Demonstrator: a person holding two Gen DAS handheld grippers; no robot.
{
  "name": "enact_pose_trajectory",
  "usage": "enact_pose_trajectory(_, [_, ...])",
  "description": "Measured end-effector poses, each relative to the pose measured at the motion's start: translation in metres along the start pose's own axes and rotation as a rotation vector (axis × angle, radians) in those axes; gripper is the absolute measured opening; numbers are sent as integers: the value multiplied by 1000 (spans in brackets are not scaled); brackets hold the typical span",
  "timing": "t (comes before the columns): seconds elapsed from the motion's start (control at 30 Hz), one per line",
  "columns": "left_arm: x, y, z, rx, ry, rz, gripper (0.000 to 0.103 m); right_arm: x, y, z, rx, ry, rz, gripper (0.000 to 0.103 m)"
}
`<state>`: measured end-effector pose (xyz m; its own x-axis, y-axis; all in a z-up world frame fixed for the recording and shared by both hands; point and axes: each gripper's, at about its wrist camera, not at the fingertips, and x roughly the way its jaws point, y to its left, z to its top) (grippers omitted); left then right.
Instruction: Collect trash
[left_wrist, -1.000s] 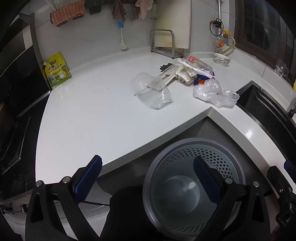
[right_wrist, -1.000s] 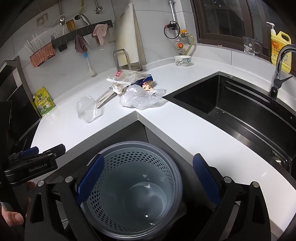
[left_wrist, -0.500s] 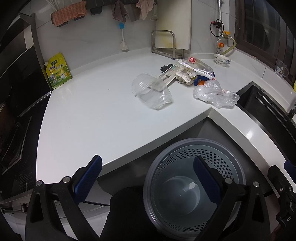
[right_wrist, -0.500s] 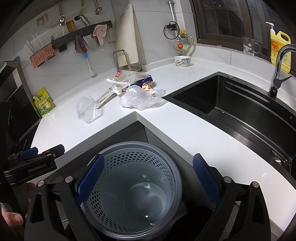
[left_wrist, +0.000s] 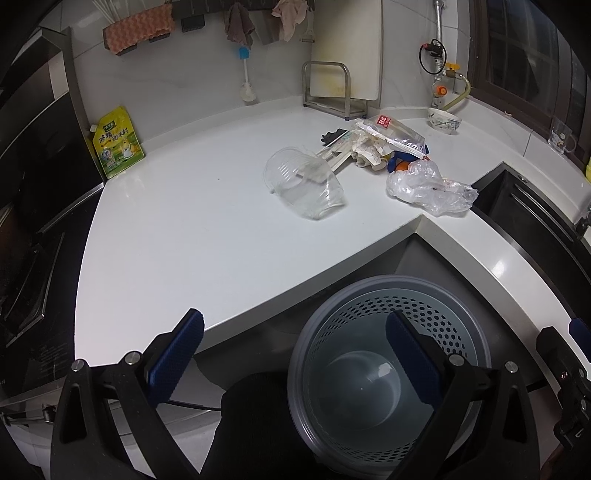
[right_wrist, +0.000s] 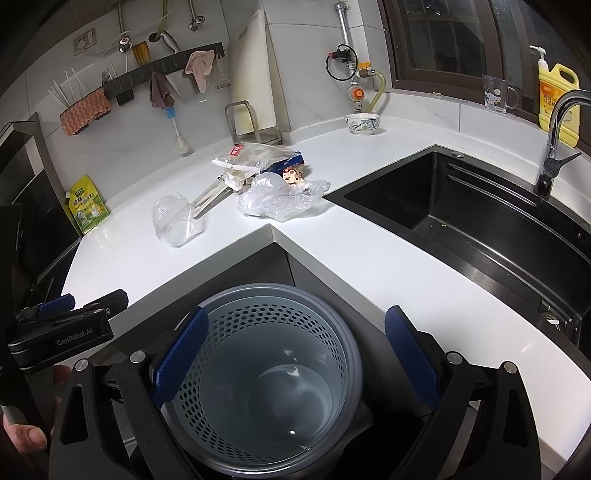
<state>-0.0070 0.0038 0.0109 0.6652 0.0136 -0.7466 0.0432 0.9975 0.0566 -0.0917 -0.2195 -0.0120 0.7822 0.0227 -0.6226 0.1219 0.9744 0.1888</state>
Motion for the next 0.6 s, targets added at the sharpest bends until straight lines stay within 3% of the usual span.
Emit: enact_pose_trajectory(0.6, [-5, -2, -2, 2, -12, 1, 97, 0, 0, -1, -2, -4, 0, 92])
